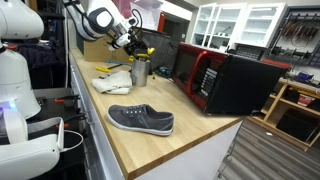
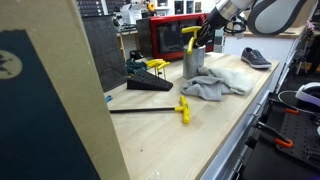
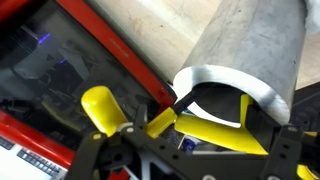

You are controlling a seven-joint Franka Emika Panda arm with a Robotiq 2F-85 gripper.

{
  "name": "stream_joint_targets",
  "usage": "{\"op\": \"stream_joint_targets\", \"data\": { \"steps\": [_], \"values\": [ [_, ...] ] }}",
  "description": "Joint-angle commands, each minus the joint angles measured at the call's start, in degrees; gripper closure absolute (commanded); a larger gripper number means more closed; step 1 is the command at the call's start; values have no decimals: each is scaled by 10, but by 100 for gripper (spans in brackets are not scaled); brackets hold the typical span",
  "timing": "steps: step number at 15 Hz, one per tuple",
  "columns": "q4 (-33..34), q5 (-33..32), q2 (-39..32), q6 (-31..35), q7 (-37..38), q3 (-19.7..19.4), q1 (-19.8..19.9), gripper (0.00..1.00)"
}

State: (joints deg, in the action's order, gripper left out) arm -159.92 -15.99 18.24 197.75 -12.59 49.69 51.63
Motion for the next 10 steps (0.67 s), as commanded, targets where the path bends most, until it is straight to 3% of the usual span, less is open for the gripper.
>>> {"op": "stream_joint_targets", "data": {
  "steps": [1, 2, 4, 5, 6, 8, 10],
  "values": [
    [4, -79, -46, 9, -31, -97, -104, 0],
    [8, -105, -54, 8, -33, -129, -133, 0],
    [10, -106, -69, 6, -78, -218, -228, 0],
    [17, -163, -67, 6, -50, -253, -253, 0],
    [25, -185, -70, 5, -46, -299, -303, 25],
    [26, -234, -63, 5, -33, -370, -369, 32],
    [17, -270, -56, 9, -26, -430, -421, 49]
  ]
}}
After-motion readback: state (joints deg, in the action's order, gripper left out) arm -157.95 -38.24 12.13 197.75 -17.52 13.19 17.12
